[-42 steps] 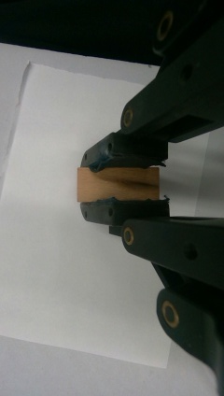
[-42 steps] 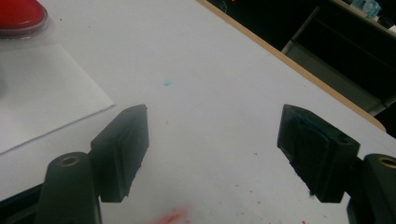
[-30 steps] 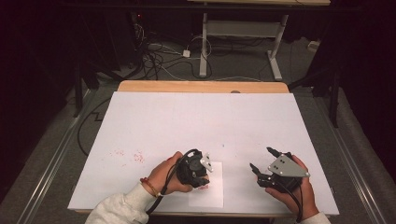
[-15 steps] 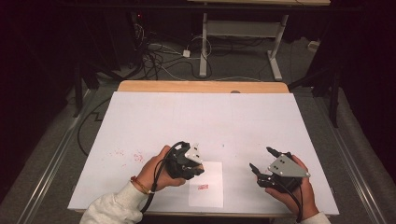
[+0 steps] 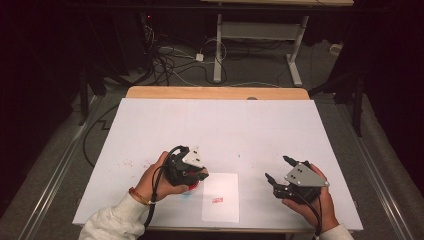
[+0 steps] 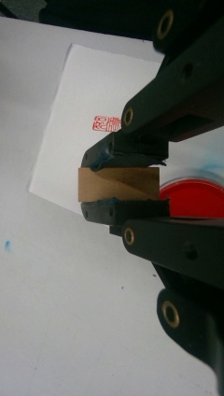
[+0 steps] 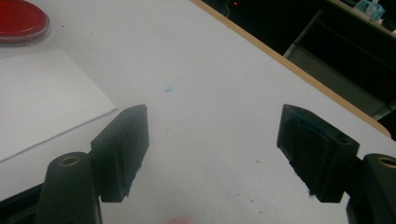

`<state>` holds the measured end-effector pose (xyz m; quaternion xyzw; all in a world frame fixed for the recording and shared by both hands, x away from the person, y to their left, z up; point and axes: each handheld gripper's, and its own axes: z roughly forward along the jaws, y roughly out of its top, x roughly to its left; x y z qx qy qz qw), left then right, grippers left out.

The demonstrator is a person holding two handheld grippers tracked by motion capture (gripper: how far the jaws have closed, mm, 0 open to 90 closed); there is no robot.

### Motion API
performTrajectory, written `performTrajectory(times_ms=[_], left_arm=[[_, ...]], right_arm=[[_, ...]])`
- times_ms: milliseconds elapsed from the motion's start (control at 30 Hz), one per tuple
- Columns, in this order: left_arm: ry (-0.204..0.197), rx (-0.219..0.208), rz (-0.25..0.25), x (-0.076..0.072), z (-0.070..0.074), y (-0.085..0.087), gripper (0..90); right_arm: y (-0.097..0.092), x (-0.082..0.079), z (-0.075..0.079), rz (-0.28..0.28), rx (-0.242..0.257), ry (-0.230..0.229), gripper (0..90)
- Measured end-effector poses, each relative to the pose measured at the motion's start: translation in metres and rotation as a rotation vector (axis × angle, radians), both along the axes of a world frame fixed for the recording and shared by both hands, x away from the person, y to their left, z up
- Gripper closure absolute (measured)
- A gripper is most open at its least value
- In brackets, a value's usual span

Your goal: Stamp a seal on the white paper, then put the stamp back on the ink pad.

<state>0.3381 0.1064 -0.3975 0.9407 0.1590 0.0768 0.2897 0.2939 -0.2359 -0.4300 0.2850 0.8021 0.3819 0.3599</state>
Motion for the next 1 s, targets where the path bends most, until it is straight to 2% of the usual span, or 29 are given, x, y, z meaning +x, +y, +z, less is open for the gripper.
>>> performTrajectory(times_ms=[400,733,1000], left_arm=[[-0.011,0.011,0.042,0.003,0.002,0.017,73.5],[0.007,0.017,0.090,0.011,-0.002,0.031,73.5],[0.028,0.049,0.102,0.015,-0.010,0.034,73.5]], right_arm=[[-0.001,-0.001,0.001,0.004,-0.002,-0.006,25.7],[0.001,0.000,0.001,0.012,-0.009,-0.006,25.7],[0.002,0.000,0.001,0.017,-0.010,-0.005,25.7]])
